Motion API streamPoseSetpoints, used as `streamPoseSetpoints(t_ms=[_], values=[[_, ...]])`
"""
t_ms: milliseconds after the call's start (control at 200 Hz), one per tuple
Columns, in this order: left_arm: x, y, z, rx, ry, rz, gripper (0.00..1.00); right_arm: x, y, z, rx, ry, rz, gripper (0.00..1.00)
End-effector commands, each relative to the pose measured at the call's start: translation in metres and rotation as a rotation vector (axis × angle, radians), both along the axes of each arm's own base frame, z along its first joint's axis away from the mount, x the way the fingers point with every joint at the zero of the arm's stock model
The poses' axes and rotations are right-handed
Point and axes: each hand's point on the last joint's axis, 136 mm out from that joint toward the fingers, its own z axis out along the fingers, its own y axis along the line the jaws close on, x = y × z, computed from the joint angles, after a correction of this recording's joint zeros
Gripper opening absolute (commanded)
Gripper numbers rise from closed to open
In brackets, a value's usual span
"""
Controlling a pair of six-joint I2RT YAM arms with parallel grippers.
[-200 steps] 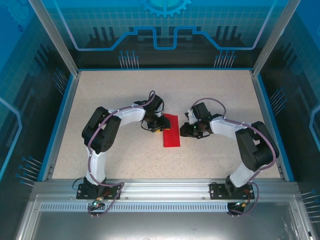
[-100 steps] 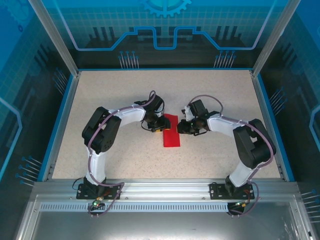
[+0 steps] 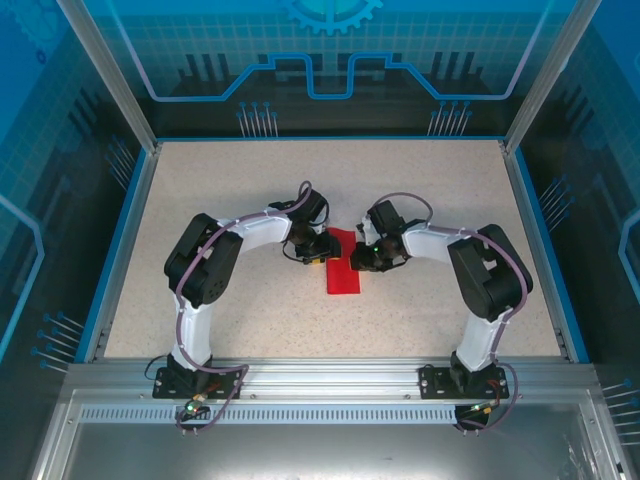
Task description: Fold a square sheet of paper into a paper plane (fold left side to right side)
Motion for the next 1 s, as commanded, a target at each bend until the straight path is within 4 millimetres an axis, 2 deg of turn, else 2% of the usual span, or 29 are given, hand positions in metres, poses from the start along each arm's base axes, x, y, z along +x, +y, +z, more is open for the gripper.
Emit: streamPoseSetpoints(t_ms=[0,210,365,480,565,690,775,890,995], values=[[-0.023,0.015,-0.047,0.132,0.07,-0.027,0.5,-0.016,-0.007,-0.021,-0.08,0.084,0.008,0.16],[-0.006,0.014,0.003,0.106,-0.029,-0.034,0.58,-0.026,-0.018,-0.036,-0.144,0.134,0.006,0.16],[-0.001,0.019,0.041,0.079,-0.105,-0.021,0.61,-0.027,-0.02,-0.039,-0.156,0.145,0.004,0.16],[-0.003,0.013,0.061,0.012,-0.147,-0.026,0.58,-0.027,-0.021,-0.038,-0.166,0.141,0.009,0.16],[-0.007,-0.001,0.07,-0.082,-0.152,-0.052,0.49,-0.027,-0.021,-0.038,-0.167,0.141,0.012,0.16],[-0.016,-0.028,0.069,-0.225,-0.108,-0.111,0.36,-0.027,-0.022,-0.037,-0.17,0.141,0.011,0.16],[-0.02,-0.039,0.061,-0.256,-0.078,-0.134,0.3,-0.027,-0.022,-0.037,-0.171,0.142,0.012,0.16],[-0.02,-0.039,0.042,-0.231,-0.048,-0.133,0.29,-0.027,-0.023,-0.037,-0.175,0.143,0.013,0.16],[-0.019,-0.03,0.023,-0.166,-0.038,-0.124,0.28,-0.028,-0.024,-0.036,-0.185,0.144,0.016,0.16]])
